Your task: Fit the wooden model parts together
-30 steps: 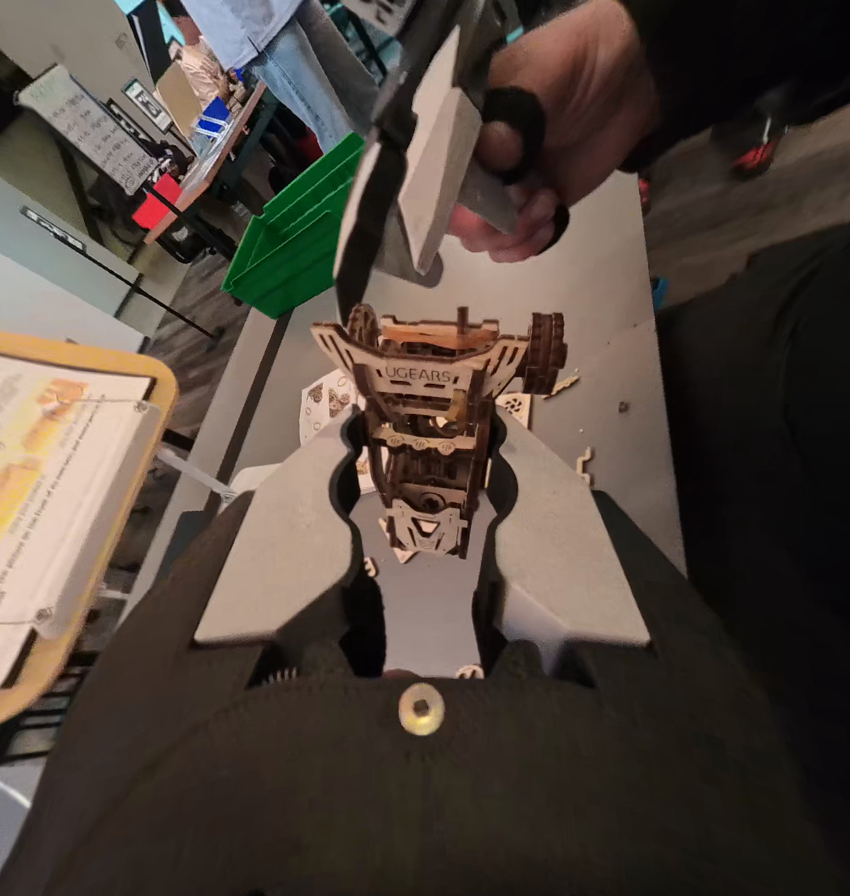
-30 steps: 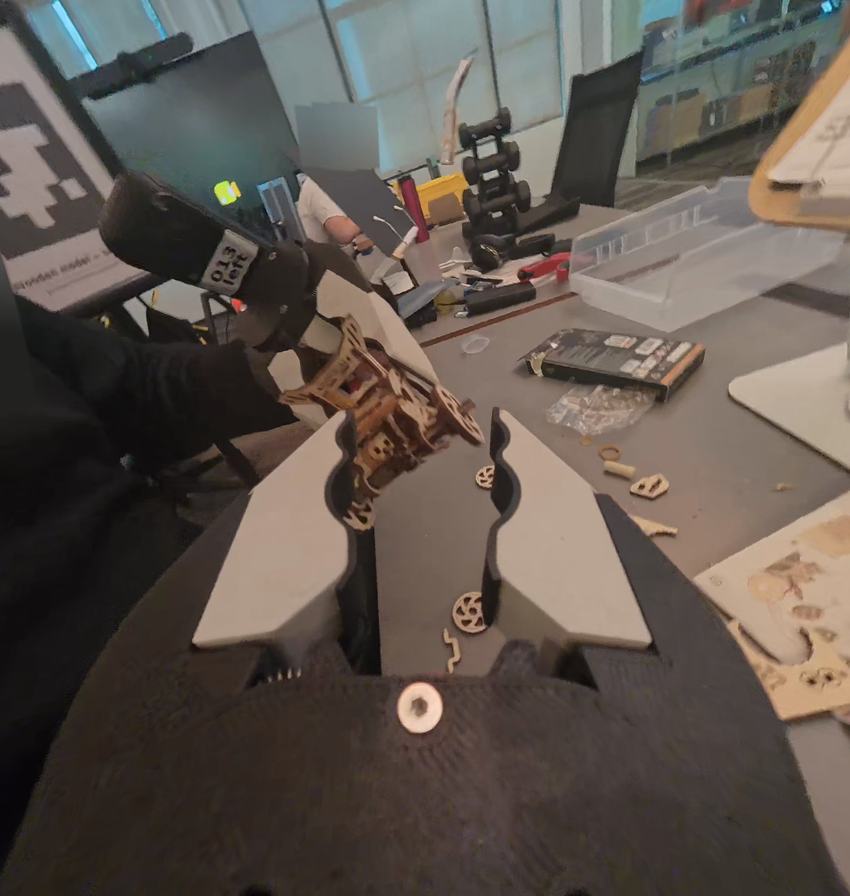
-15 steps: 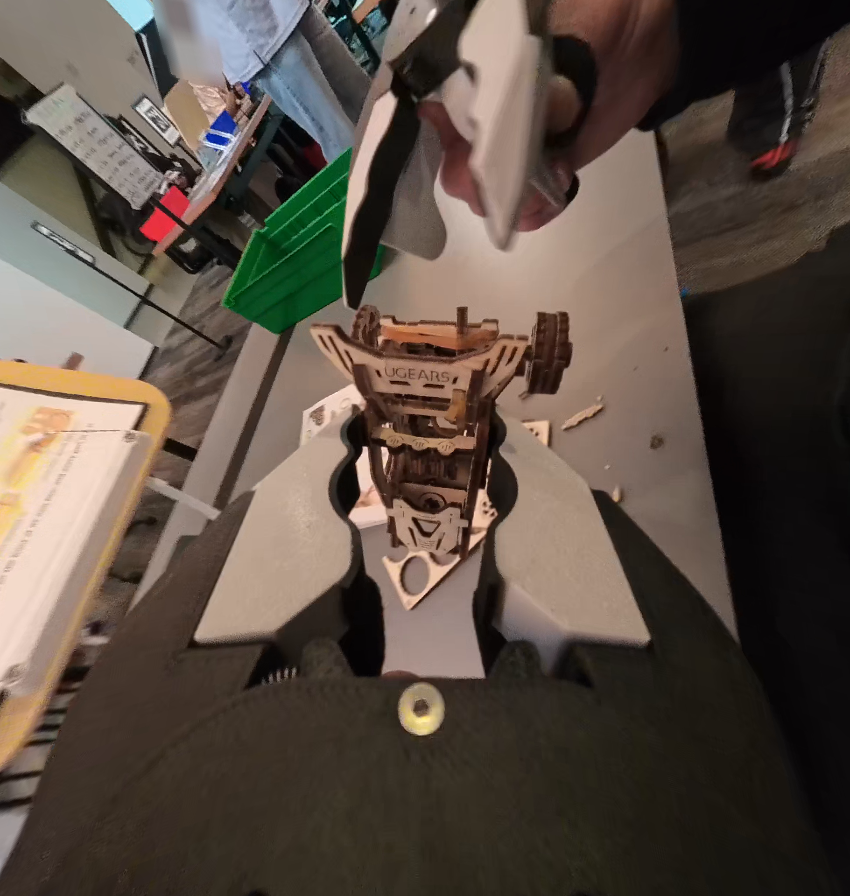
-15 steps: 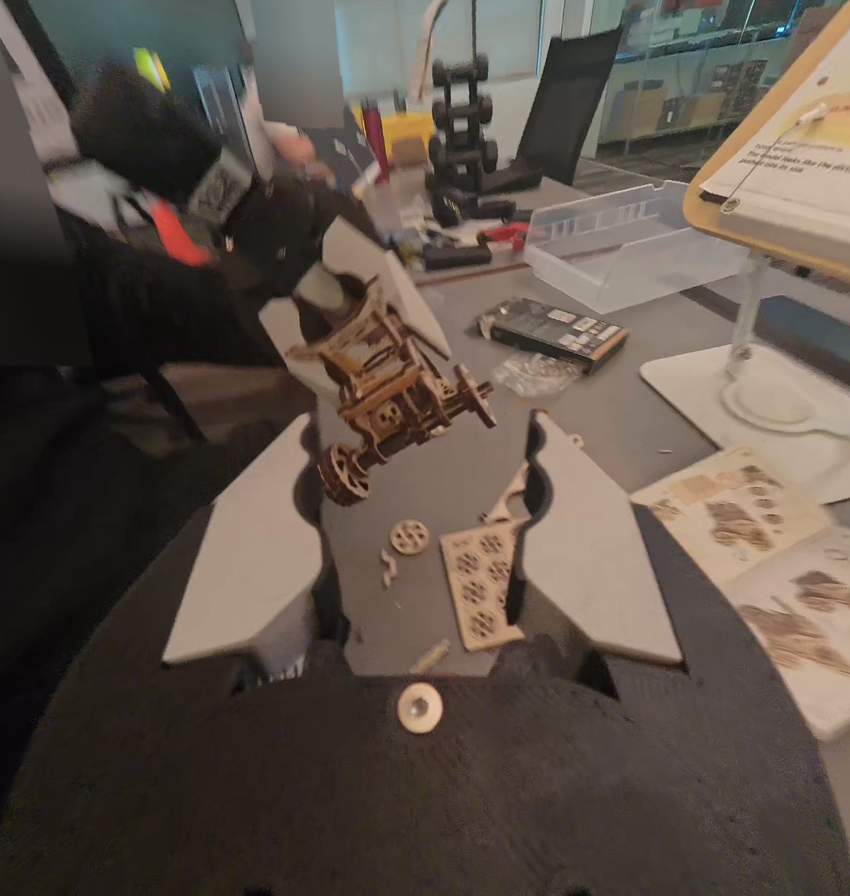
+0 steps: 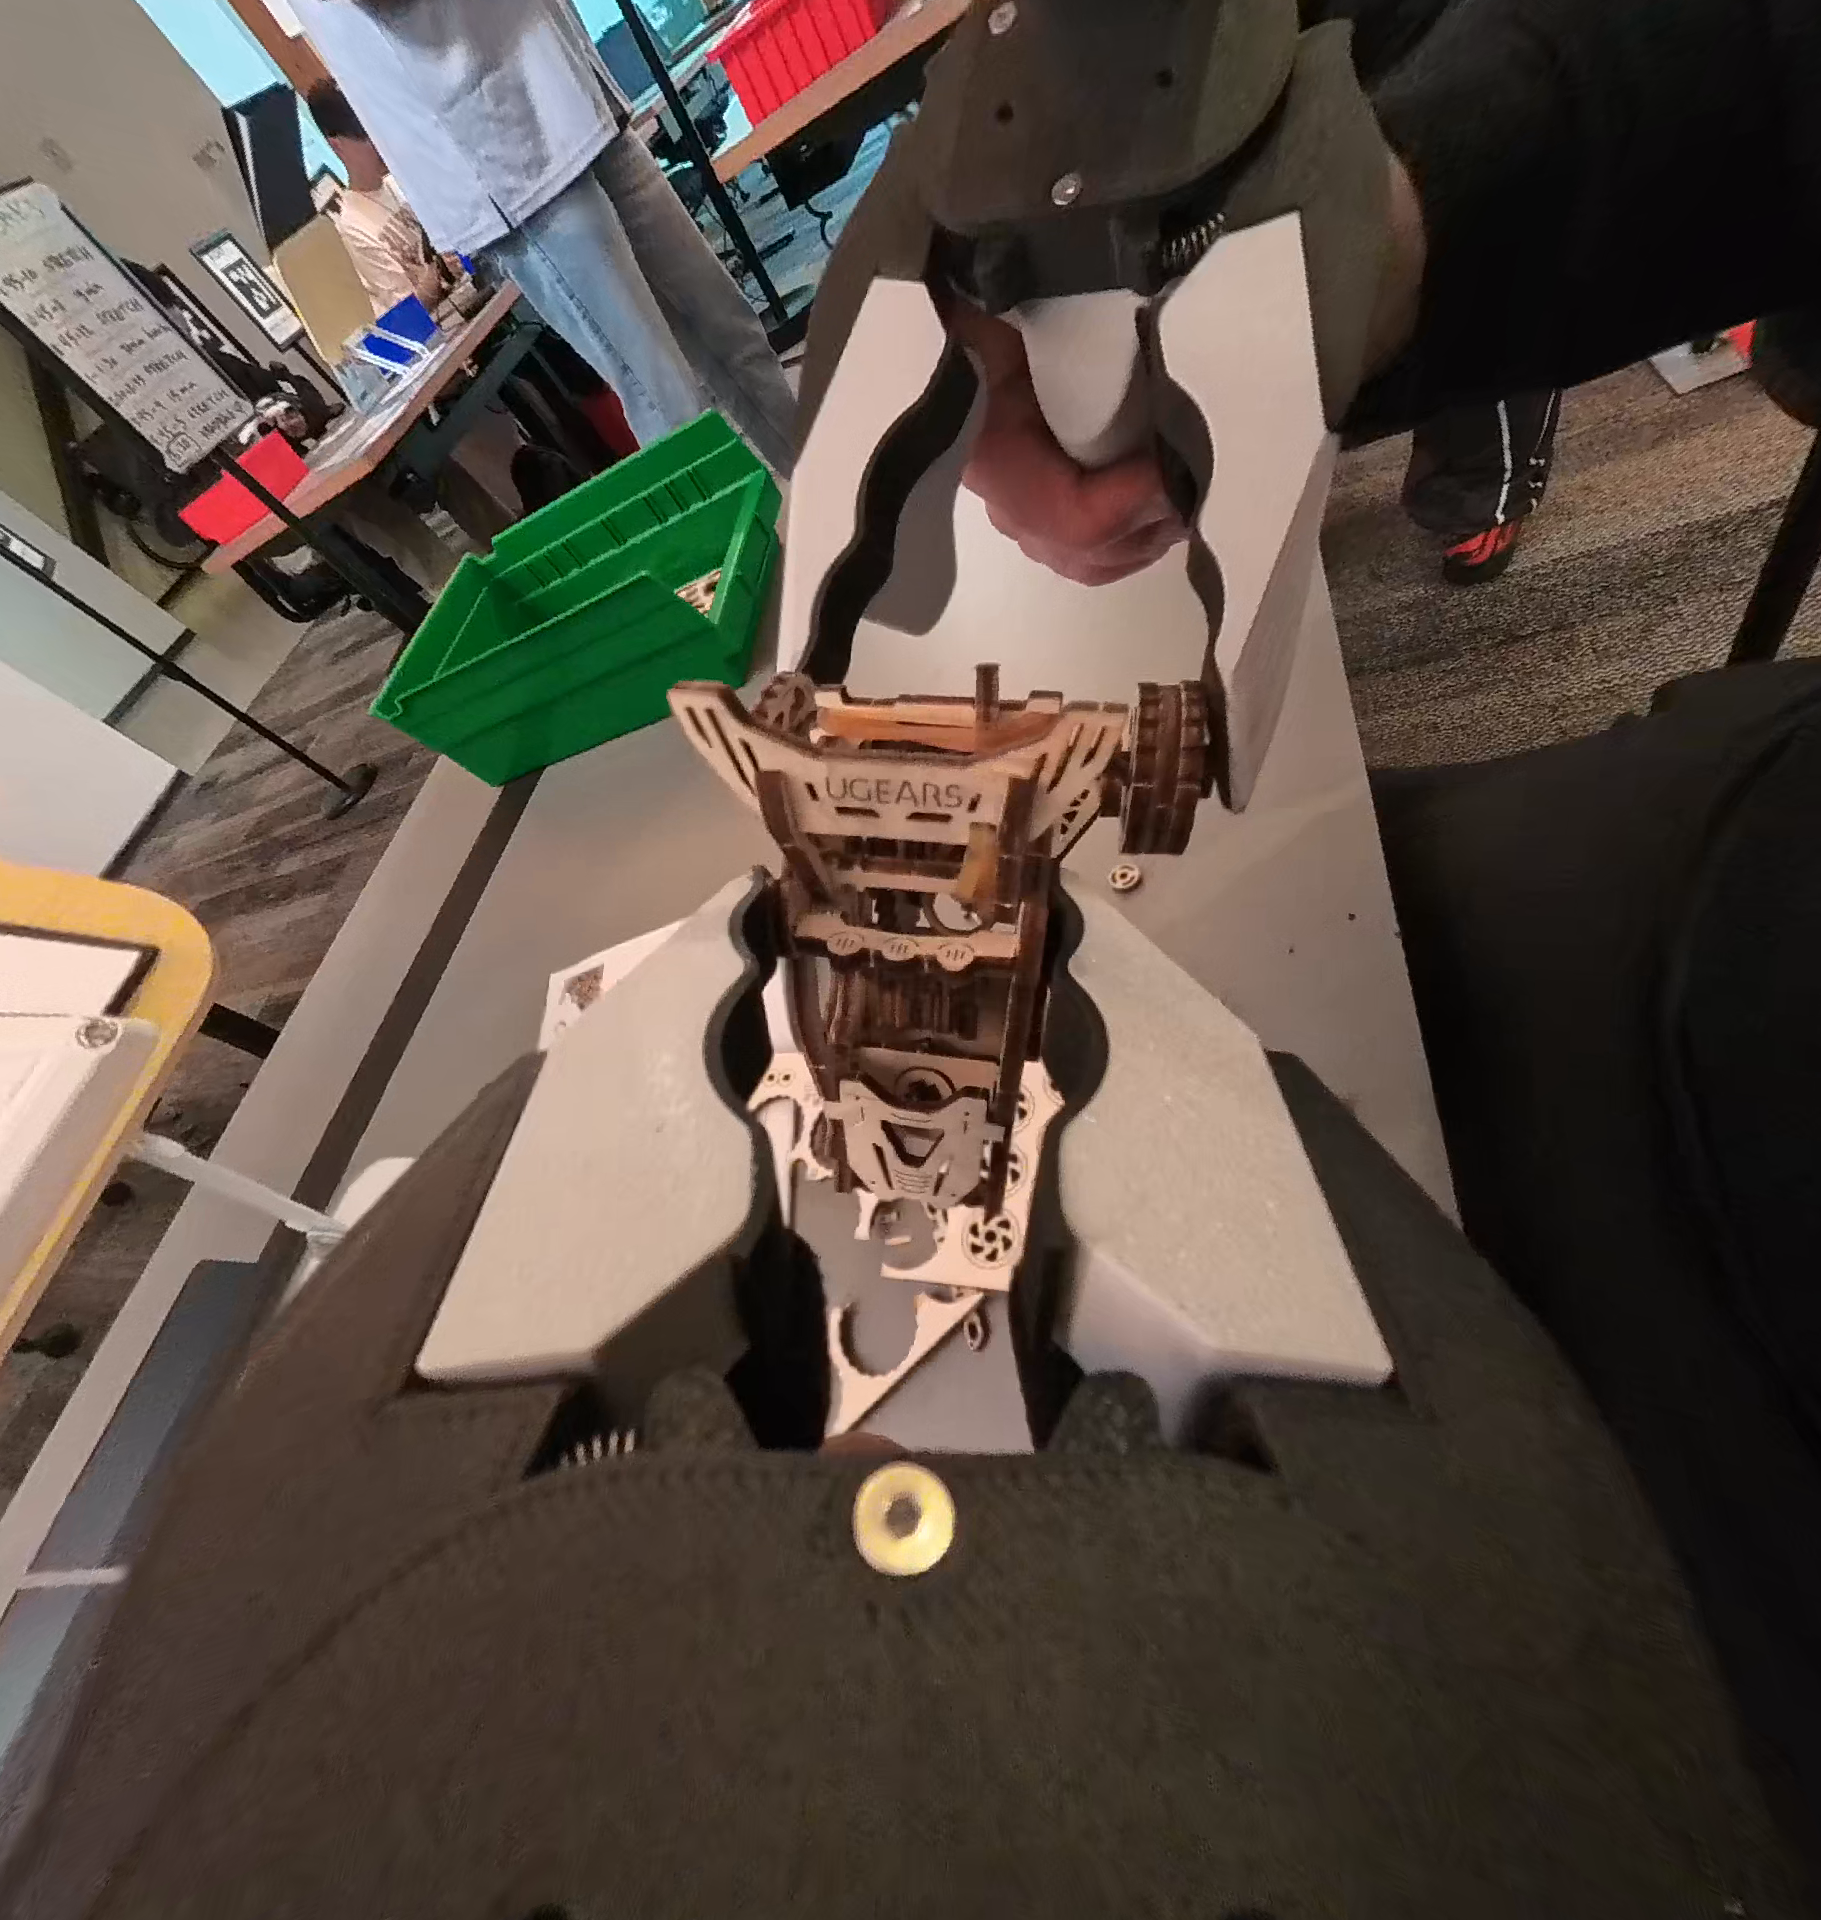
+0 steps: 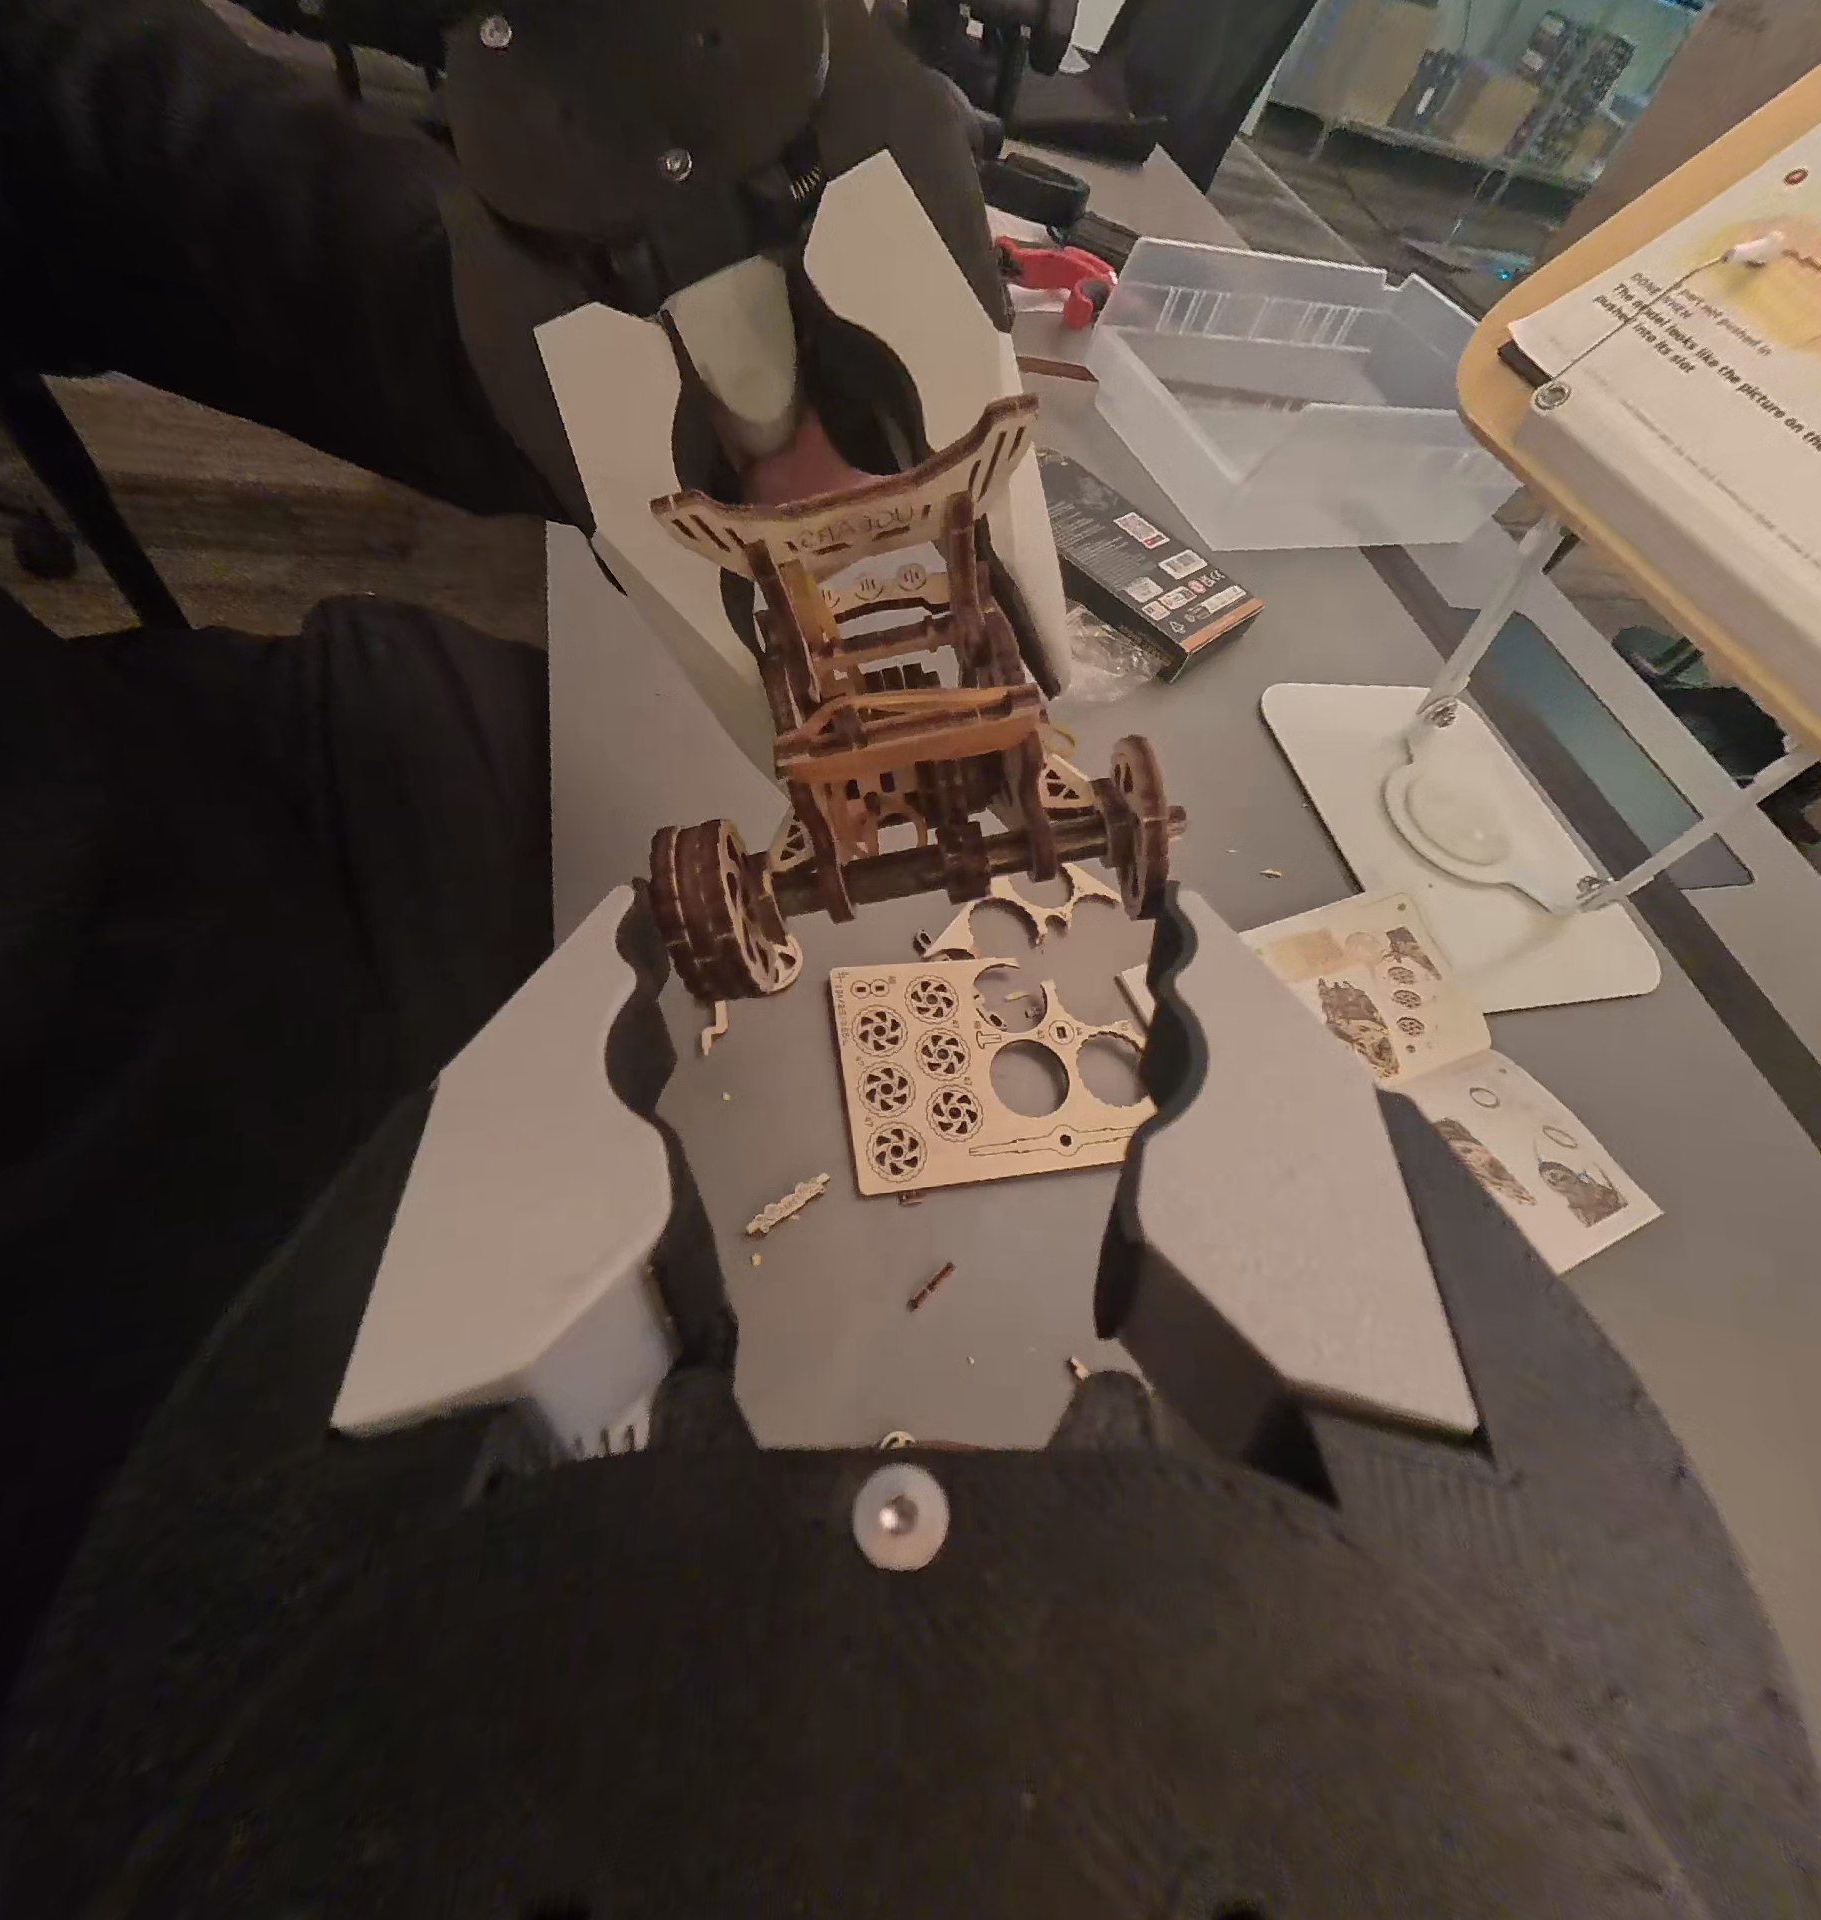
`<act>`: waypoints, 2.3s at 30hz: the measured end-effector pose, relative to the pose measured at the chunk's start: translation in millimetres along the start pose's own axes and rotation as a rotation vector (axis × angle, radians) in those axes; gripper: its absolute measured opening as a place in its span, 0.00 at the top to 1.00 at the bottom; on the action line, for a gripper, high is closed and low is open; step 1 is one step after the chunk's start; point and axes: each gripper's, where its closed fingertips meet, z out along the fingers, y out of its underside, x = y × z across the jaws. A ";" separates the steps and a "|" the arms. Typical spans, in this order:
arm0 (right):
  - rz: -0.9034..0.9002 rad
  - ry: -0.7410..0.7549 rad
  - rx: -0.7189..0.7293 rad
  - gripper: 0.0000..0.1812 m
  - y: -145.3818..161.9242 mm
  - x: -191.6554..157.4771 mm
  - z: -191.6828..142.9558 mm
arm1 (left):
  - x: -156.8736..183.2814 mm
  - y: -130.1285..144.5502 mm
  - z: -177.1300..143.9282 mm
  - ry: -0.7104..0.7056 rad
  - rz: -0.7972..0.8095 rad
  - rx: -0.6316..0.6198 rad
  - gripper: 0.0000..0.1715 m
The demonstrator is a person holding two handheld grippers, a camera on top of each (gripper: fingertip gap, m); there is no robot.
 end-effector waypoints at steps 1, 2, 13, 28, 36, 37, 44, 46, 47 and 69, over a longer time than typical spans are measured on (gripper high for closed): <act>0.002 -0.007 -0.002 0.50 1.0 -0.3 -1.0 | 0.7 -1.3 0.7 -0.001 0.016 -0.003 0.72; 0.004 -0.014 -0.006 0.50 2.0 -0.5 -2.1 | 1.6 -2.4 1.6 0.006 0.019 -0.005 0.72; -0.008 0.014 -0.005 0.45 1.9 8.7 -11.2 | -7.4 -2.6 7.0 0.014 -0.105 0.013 0.72; -0.059 -0.077 -0.061 0.90 14.5 -9.2 -9.9 | -7.0 -28.0 5.4 0.008 -0.053 0.075 0.73; -0.041 0.020 -0.074 0.56 18.5 13.5 -26.5 | -10.1 -25.0 13.7 -0.009 0.019 0.083 0.73; -0.017 0.012 -0.066 0.56 19.7 13.8 -28.8 | -6.3 -26.7 17.6 -0.005 0.054 0.079 0.73; 0.302 -0.035 -0.036 0.58 62.9 25.5 -60.5 | 10.4 -2.5 81.0 0.013 0.191 -0.066 0.73; 0.397 -0.012 -0.035 0.57 82.6 35.6 -74.9 | 10.2 10.2 108.7 -0.002 0.231 -0.134 0.73; 0.425 0.003 -0.034 0.57 92.9 39.9 -82.2 | 7.3 15.1 122.9 -0.026 0.260 -0.162 0.73; 0.560 0.223 -0.010 0.66 196.3 68.5 -123.8 | 48.0 44.8 235.7 0.012 0.639 -0.348 0.66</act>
